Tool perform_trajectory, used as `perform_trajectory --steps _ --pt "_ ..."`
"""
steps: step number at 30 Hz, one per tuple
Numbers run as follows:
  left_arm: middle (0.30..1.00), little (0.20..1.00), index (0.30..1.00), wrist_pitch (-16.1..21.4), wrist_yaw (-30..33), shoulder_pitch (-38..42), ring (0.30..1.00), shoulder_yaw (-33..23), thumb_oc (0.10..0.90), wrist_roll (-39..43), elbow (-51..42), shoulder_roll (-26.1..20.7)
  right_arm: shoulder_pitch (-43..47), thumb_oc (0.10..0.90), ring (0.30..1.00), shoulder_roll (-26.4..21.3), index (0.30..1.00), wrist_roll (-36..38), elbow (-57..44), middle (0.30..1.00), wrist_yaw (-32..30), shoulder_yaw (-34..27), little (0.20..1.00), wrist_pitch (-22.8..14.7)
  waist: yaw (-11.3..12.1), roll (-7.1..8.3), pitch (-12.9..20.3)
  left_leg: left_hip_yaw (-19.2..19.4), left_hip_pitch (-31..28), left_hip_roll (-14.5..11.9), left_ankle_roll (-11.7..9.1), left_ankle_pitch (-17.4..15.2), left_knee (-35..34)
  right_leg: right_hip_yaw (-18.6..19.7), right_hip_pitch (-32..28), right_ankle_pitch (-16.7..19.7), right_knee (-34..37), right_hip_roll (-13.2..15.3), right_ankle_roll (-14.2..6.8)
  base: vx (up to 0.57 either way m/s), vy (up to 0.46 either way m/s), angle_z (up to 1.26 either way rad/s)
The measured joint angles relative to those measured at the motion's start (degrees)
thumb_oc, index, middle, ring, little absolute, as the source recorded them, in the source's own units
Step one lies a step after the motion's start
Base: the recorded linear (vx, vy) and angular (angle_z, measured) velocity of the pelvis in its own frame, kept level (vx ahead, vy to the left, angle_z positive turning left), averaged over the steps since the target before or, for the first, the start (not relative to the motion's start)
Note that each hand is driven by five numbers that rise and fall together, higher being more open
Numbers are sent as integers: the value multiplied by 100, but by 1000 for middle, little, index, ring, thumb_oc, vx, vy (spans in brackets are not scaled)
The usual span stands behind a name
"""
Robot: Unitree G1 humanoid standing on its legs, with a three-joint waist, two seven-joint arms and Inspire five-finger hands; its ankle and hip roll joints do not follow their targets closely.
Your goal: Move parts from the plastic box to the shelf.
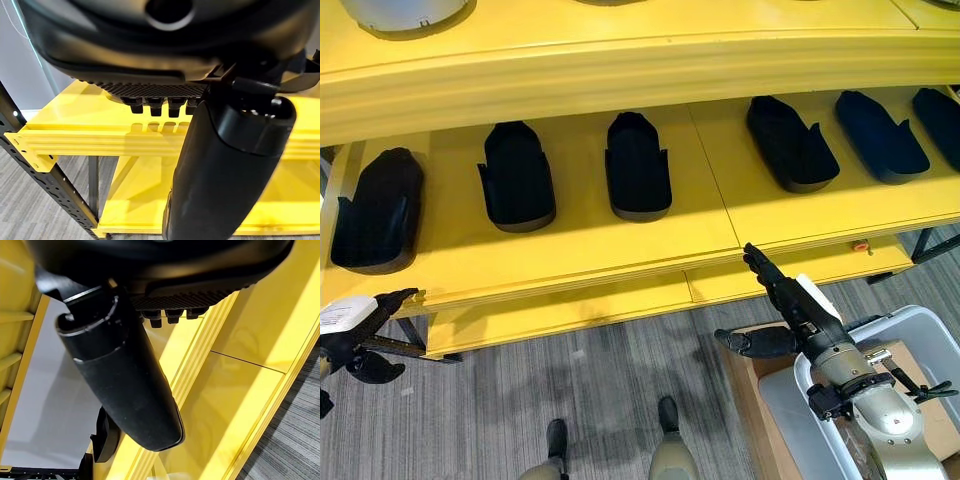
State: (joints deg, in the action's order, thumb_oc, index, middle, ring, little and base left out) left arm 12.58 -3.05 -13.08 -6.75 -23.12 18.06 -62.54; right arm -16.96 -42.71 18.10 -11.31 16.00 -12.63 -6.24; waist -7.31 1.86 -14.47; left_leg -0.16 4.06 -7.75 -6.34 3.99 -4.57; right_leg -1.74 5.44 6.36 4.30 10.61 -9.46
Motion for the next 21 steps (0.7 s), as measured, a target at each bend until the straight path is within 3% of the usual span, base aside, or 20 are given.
perform_trajectory --steps 21 --pt "1000 1000 1000 -86 3 817 1000 323 900 -33 504 -198 35 900 1000 0 1000 1 -23 1000 31 7 1000 -23 56 32 -279 -14 137 72 -9 2 4 -9 118 0 -6 46 -7 0 0 0"
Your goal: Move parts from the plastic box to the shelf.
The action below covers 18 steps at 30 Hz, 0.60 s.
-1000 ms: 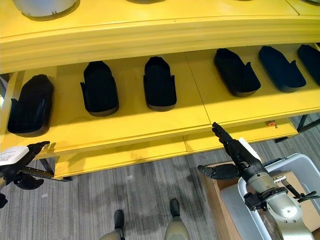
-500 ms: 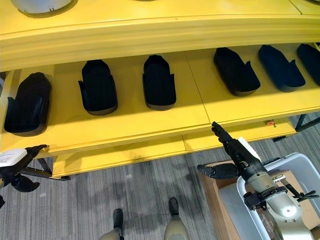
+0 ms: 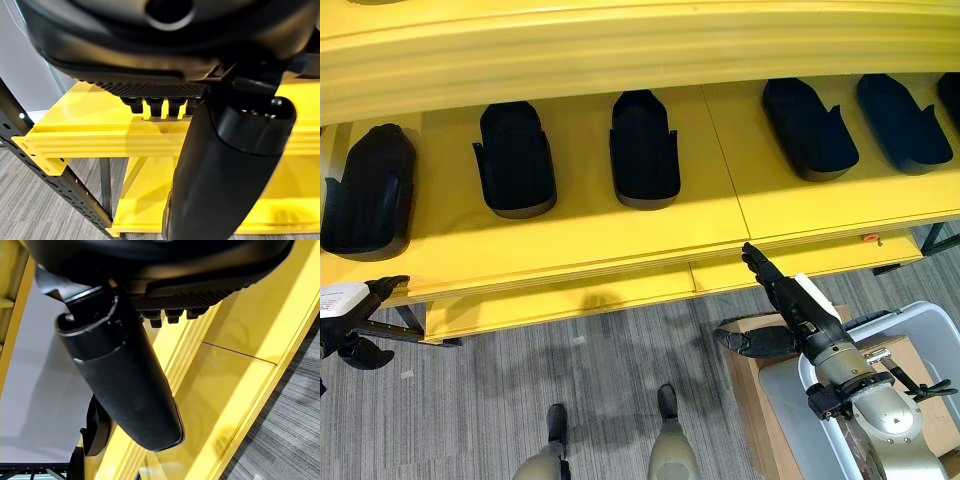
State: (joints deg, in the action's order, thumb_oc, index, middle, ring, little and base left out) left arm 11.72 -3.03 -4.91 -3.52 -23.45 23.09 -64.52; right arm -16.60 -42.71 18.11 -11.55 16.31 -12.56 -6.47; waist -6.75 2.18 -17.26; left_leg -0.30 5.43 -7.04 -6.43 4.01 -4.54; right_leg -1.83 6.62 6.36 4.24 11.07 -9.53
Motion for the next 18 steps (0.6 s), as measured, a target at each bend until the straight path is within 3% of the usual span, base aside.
perform_trajectory --steps 18 --pt "1000 1000 1000 -28 47 1092 1000 803 900 -59 708 -450 129 900 1000 -3 1000 0 -185 1000 -4 7 1000 -89 -91 28 -125 14 56 18 -7 5 2 14 80 -2 -26 17 -11 0 0 0"
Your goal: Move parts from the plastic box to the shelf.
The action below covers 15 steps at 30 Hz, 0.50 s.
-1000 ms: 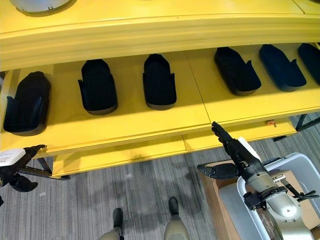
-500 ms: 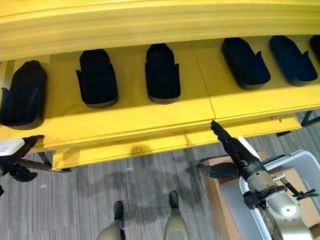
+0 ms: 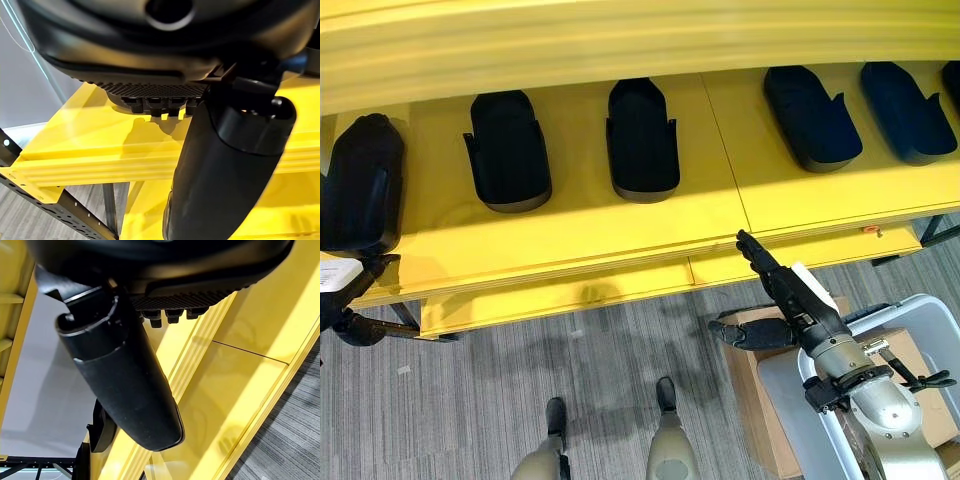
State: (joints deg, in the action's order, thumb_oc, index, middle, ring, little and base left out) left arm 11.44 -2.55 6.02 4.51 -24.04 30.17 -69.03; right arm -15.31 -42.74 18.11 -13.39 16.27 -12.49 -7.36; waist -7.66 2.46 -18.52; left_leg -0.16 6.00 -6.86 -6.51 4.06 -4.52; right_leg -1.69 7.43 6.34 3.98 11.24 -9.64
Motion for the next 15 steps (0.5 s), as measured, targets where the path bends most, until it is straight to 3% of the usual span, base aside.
perform_trajectory --steps 15 --pt "1000 1000 1000 -6 74 740 1000 481 900 -119 489 -208 -7 900 1000 -49 1000 4 -18 1000 8 5 1000 -1 -36 44 -63 47 178 6 -4 -1 117 111 218 4 -121 -4 -2 1 1 -1"
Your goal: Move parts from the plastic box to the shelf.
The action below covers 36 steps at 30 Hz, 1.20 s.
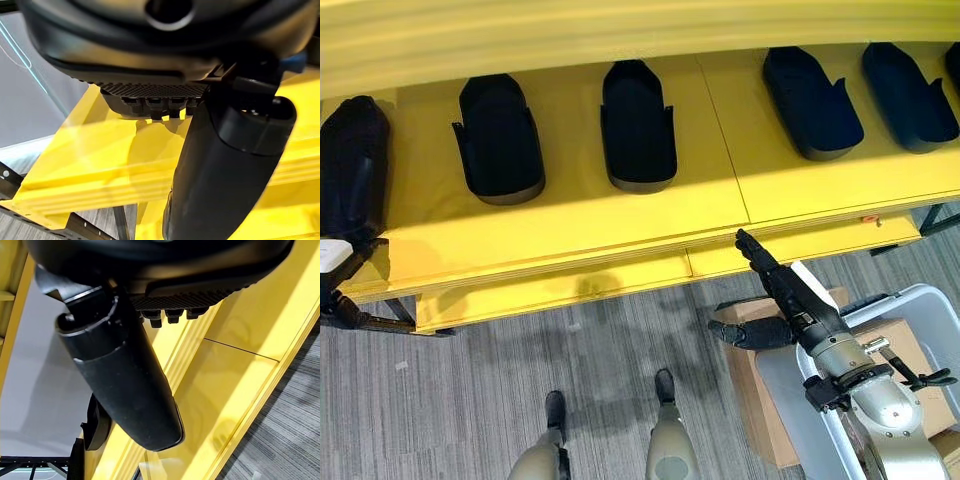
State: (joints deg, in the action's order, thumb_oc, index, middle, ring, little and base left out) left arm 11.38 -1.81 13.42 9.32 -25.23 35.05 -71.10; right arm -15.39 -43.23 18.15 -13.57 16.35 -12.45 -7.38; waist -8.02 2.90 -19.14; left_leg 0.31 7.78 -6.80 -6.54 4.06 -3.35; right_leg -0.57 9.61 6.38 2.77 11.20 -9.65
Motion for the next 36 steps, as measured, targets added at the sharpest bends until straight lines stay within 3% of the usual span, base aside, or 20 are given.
perform_trajectory --steps 27,30,32,34,36 --pt "1000 1000 1000 -172 45 596 1000 355 900 14 184 -10 -30 900 1000 5 1000 -1 -16 1000 1 1 1000 -39 26 74 -74 75 176 3 3 -48 199 116 207 7 -143 8 -4 0 0 -1" --pt "1000 1000 1000 -226 41 283 1000 45 900 33 -215 -9 -15 900 1000 12 1000 -1 -17 1000 1 -3 1000 -47 36 104 -115 69 196 5 3 -61 229 111 211 12 -142 15 -9 0 0 0" --pt "1000 1000 1000 -174 19 -414 1000 -503 900 274 -1010 -5 -20 900 1000 38 1000 -1 -16 1000 6 -11 1000 -52 33 146 -149 68 193 16 7 -65 229 108 208 13 -141 27 -11 5 -40 1" --pt "1000 1000 1000 -62 -99 -1253 1000 -1244 900 738 -1904 252 11 900 1000 134 1000 0 -23 1000 23 -47 1000 -52 79 150 -168 69 173 40 11 -66 222 101 185 11 -136 46 -14 31 -46 0" --pt "1000 1000 1000 154 -239 -1717 1000 -1440 900 1342 -2499 503 59 900 1000 242 1000 1 -27 1000 54 -92 1000 -36 125 120 -186 78 64 39 13 -68 188 88 85 0 -122 55 -28 15 -21 0"
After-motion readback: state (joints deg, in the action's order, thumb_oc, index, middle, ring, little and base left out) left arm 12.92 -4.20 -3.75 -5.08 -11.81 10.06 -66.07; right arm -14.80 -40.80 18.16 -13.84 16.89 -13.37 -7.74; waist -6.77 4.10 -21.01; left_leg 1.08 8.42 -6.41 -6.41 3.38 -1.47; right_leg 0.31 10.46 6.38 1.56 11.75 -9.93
